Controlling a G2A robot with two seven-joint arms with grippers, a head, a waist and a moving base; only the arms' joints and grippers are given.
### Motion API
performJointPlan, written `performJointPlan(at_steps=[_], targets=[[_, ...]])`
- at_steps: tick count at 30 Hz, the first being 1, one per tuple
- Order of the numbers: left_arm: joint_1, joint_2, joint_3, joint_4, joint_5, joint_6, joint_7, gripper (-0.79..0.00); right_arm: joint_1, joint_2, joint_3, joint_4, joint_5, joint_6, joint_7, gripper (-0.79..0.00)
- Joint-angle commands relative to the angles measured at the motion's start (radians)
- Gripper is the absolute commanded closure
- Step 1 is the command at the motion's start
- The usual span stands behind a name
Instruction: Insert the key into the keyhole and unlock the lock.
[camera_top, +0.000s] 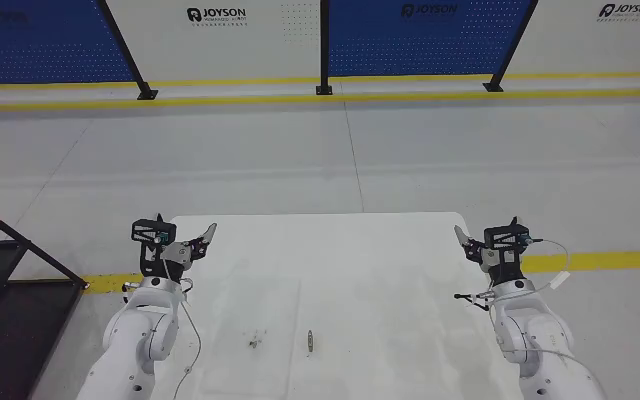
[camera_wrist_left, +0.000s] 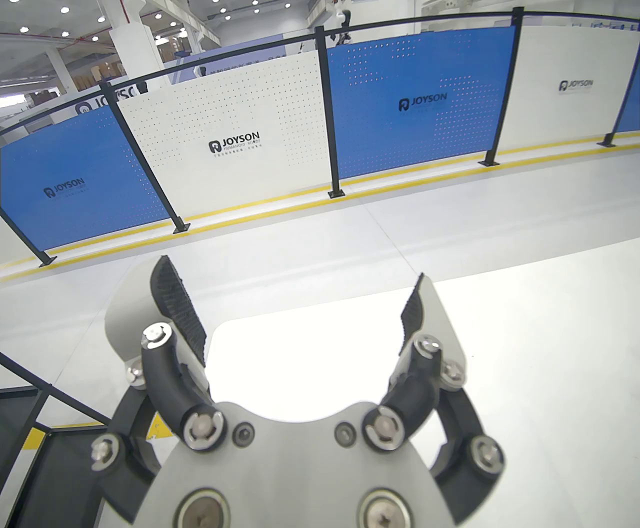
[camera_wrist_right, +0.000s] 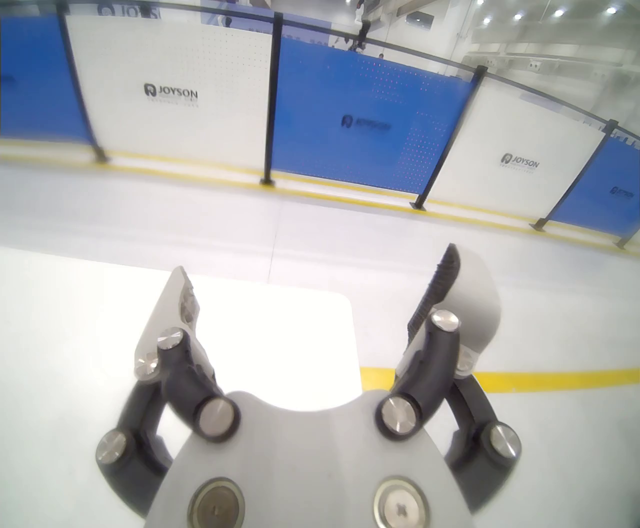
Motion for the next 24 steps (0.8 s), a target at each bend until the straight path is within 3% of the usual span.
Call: performJointPlan(at_steps=[1, 11, 15, 19, 24], targets=[[0.0, 0.0, 0.0, 0.0, 0.0, 0.0, 0.0, -0.785, 0.0, 0.0, 0.0, 0.0, 0.0, 0.0, 0.0, -0.785], [-0.001, 0.0, -0.002, -0.002, 0.006, 0.001, 0.001, -0.785, 0.0, 0.0, 0.0, 0.0, 0.0, 0.0, 0.0, -0.785], [0.012, 0.003, -0.01, -0.055, 0.053, -0.021, -0.028, -0.785, 0.0, 0.0, 0.0, 0.0, 0.0, 0.0, 0.0, -0.785], [0.12, 0.012, -0.052, -0.159, 0.108, -0.114, -0.057, -0.785, 0.0, 0.0, 0.0, 0.0, 0.0, 0.0, 0.0, -0.785], [0.366, 0.019, -0.102, -0.329, 0.157, -0.248, -0.077, -0.785, 0.0, 0.0, 0.0, 0.0, 0.0, 0.0, 0.0, -0.785]])
